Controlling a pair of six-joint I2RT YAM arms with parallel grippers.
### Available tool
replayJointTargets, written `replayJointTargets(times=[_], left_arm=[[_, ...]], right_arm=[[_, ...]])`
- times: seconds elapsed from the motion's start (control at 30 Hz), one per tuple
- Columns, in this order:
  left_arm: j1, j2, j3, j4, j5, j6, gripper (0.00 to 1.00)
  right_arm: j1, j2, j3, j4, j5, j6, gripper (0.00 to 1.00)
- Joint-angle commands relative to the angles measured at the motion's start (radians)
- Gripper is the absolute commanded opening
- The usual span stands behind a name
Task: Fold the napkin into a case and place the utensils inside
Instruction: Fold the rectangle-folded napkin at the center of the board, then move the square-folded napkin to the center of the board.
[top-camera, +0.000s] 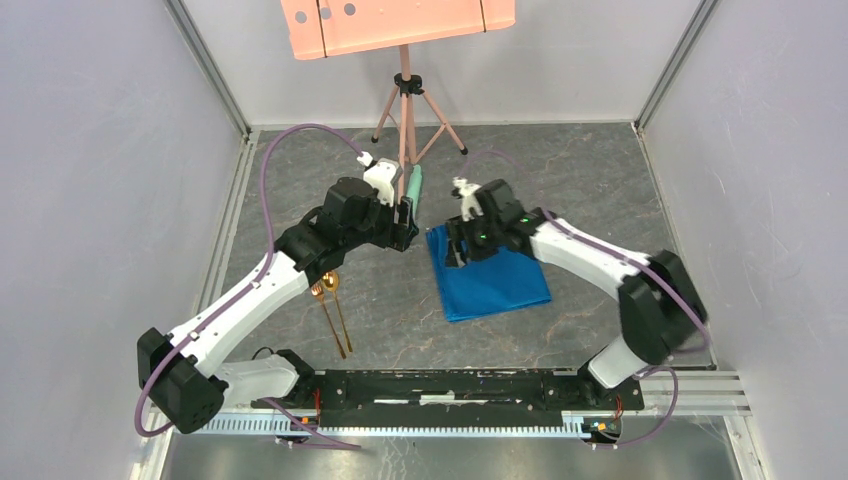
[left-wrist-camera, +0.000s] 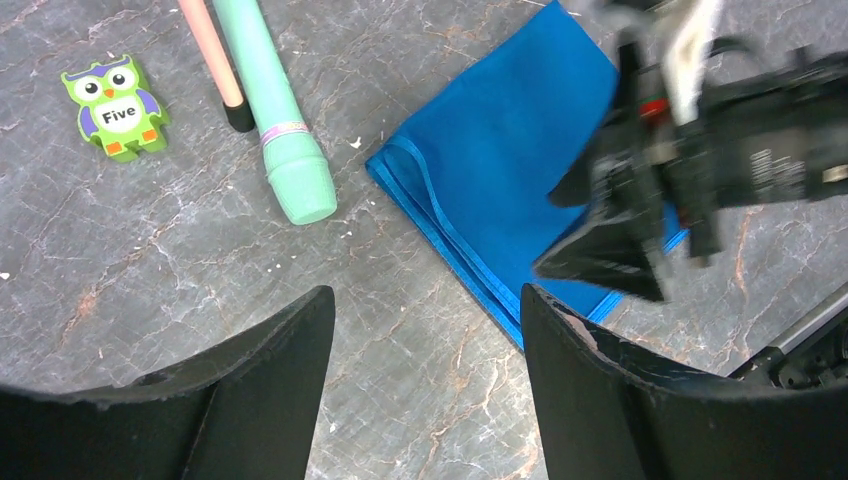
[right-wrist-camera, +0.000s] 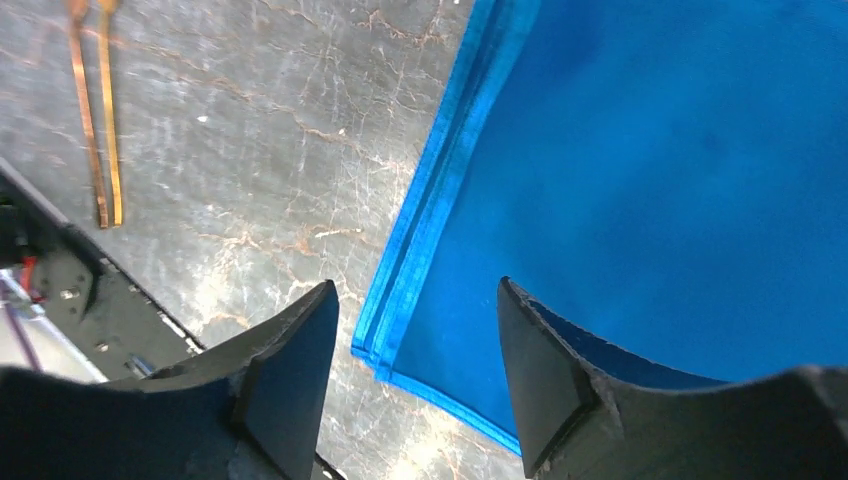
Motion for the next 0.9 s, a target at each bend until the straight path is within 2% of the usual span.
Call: replayJointTargets(times=[0.0, 0.17, 0.4, 0.63, 0.73, 0.8, 0.87], left_arm=[[0.005, 0.008, 0.0, 0.057, 0.033, 0.009, 0.75], [0.003, 0.123, 0.01, 0.081, 0.244, -0.128, 0.75], [-0.01, 0.304, -0.022, 0.176, 0.306, -0.268, 0.66], [-0.059, 0.326, -0.023, 0.238, 0.249, -0.316, 0.66], [-0.088, 0.341, -0.002, 0.238, 0.213, -0.304, 0.66], [-0.111, 0.361, 0.015, 0.237, 0.182, -0.295, 0.66], [-0.128, 0.399, 0.042, 0.238, 0.163, -0.292, 0.67]], right_arm=[[-0.11, -0.139, -0.197, 0.257, -0.181, 0.014, 0.66], [-0.12, -0.12, -0.244, 0.319, -0.242, 0.015, 0.6], [-0.105, -0.113, -0.345, 0.278, -0.185, -0.054, 0.46], [-0.123, -0.181, -0.541, 0.192, 0.059, -0.102, 0.42], [-0.181, -0.232, -0.588, 0.107, 0.288, -0.124, 0.42], [-0.215, -0.261, -0.574, 0.046, 0.492, -0.132, 0.45], [-0.237, -0.277, -0.532, 0.056, 0.477, -0.174, 0.47]])
